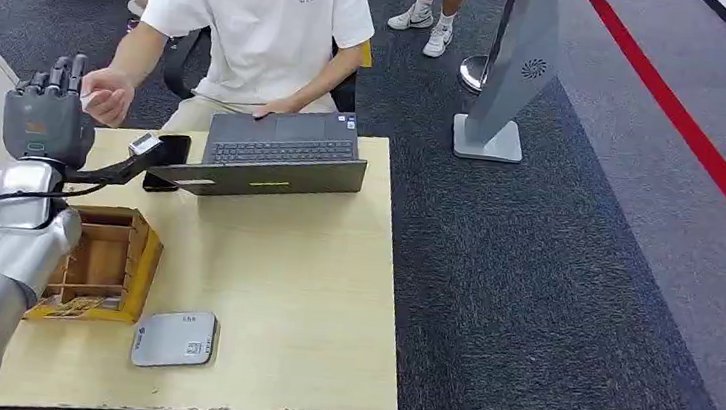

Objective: Pass the card to the sensor for recognition and then transmit it.

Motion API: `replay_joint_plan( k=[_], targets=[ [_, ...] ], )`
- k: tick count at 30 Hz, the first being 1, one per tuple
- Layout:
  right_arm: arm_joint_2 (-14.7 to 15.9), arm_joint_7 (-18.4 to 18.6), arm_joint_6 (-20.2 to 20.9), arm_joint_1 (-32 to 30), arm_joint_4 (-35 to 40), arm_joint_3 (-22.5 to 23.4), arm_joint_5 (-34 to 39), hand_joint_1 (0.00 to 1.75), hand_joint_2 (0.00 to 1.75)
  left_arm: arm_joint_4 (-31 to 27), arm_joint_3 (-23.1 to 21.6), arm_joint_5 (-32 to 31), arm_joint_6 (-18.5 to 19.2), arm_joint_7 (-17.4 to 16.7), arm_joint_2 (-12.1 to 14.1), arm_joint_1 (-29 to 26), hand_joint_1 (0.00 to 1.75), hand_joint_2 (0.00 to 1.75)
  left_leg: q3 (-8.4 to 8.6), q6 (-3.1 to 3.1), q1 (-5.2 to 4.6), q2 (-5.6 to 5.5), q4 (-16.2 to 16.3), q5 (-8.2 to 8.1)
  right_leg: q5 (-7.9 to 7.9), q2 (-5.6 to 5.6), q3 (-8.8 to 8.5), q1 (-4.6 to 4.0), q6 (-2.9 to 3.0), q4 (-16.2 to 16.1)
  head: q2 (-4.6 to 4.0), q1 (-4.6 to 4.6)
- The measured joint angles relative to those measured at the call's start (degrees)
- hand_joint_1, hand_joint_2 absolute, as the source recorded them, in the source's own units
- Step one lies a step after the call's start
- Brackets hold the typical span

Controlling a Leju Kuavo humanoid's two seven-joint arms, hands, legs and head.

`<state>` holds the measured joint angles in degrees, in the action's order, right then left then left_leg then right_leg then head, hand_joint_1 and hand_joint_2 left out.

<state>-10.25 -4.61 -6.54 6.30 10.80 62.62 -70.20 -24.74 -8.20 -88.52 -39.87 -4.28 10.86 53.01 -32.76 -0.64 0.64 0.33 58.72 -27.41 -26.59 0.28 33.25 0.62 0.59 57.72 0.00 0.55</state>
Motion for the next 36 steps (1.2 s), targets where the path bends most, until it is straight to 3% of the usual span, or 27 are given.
replay_joint_plan(
  k=[10,21,23,26,28,36],
  targets=[
    [-0.1,0.0,-0.1,0.0,0.0,0.0,0.0,0.00,1.75,0.0,0.4,-0.7,-0.1,0.2,0.0,0.0,0.00,1.75,0.00,0.00,0.00,0.00,0.0,0.00,0.00,0.00,0.00,0.00,0.00,0.0,0.00,0.00],
    [-0.1,-0.2,-0.1,0.0,0.0,0.0,0.2,0.00,1.75,-0.7,1.0,-0.7,-0.1,2.1,0.0,-0.3,0.00,1.75,0.00,0.00,0.00,0.00,0.0,0.00,0.00,0.00,0.00,0.00,0.00,0.0,0.00,0.00],
    [-0.1,-0.2,-0.1,0.0,0.0,0.0,0.5,0.00,1.75,-1.4,1.1,0.3,-0.1,3.7,-0.3,-0.8,0.00,1.75,0.01,0.00,-0.01,0.00,0.0,0.00,0.00,0.01,0.00,0.00,0.00,0.0,0.00,0.00],
    [-0.1,0.0,-0.4,-0.1,0.0,0.2,1.3,0.00,1.75,-5.6,1.6,1.5,-0.1,6.6,-1.3,-3.4,0.00,1.75,0.00,0.00,-0.02,-0.02,0.0,0.00,0.00,-0.01,0.00,0.02,0.00,0.0,0.00,-0.02],
    [-0.1,0.0,-0.9,-0.1,0.0,0.8,2.4,0.00,1.75,-11.4,1.6,2.3,-0.1,8.0,-2.7,-7.3,0.00,1.75,-0.01,0.02,-0.07,-0.06,0.0,-0.02,-0.01,-0.04,-0.01,0.09,-0.01,0.0,0.00,-0.02],
    [-0.1,0.0,-2.2,-0.6,0.0,3.7,6.0,0.00,1.75,-38.5,0.4,0.5,-0.2,9.1,-5.8,-29.4,0.00,1.75,-0.03,0.20,-0.10,0.01,0.0,-0.19,-0.16,0.04,0.02,0.12,-0.22,-0.1,0.00,-0.07]
  ],
)
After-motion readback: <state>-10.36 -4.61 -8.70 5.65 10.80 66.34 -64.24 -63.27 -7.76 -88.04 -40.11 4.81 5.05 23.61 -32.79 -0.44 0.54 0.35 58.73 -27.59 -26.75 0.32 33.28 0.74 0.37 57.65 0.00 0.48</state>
